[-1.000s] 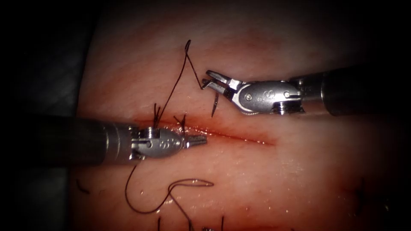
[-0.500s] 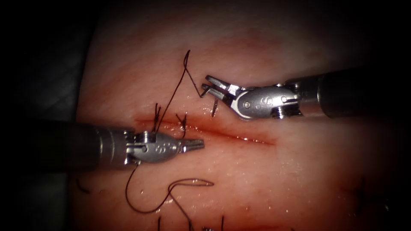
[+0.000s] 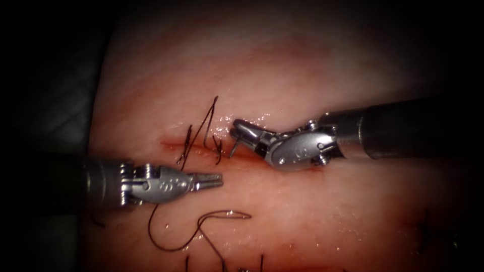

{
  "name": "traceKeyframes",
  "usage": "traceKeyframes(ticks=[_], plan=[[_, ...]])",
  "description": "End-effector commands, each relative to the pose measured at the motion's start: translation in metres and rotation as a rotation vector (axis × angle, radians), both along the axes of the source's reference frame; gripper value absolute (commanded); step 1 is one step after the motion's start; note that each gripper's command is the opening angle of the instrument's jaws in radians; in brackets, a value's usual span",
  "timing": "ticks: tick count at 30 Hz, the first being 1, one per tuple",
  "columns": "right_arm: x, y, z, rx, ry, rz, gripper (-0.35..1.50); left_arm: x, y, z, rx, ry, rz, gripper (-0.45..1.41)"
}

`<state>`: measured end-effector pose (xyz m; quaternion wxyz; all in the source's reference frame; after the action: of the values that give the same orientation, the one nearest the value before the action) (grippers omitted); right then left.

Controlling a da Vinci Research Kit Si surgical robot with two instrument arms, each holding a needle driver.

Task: Wound Closure
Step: Throw the needle through the skin above the cut with the right tool.

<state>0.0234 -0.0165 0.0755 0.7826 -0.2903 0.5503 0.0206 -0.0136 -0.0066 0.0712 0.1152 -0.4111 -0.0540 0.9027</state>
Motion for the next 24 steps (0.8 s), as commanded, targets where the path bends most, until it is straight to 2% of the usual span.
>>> traceKeyframes(ticks=[1,10,20,24], plan=[[0.0004,-0.0014,0.0008,-0.001,-0.005,-0.016,-0.35,-0.0005,-0.0001,0.0006,0.0,-0.001,0.0,-0.27],[0.0,-0.0035,0.0031,0.026,-0.076,-0.034,-0.35,-0.0005,0.0002,0.0015,0.002,0.0,-0.005,-0.32],[-0.0002,-0.0032,0.004,0.078,-0.095,-0.036,-0.35,-0.0007,0.0005,0.0024,0.0,0.003,-0.008,-0.33],[-0.0003,-0.0031,0.0042,0.12,-0.077,-0.024,-0.35,-0.0007,0.0006,0.0024,0.0,0.003,-0.009,-0.32]])
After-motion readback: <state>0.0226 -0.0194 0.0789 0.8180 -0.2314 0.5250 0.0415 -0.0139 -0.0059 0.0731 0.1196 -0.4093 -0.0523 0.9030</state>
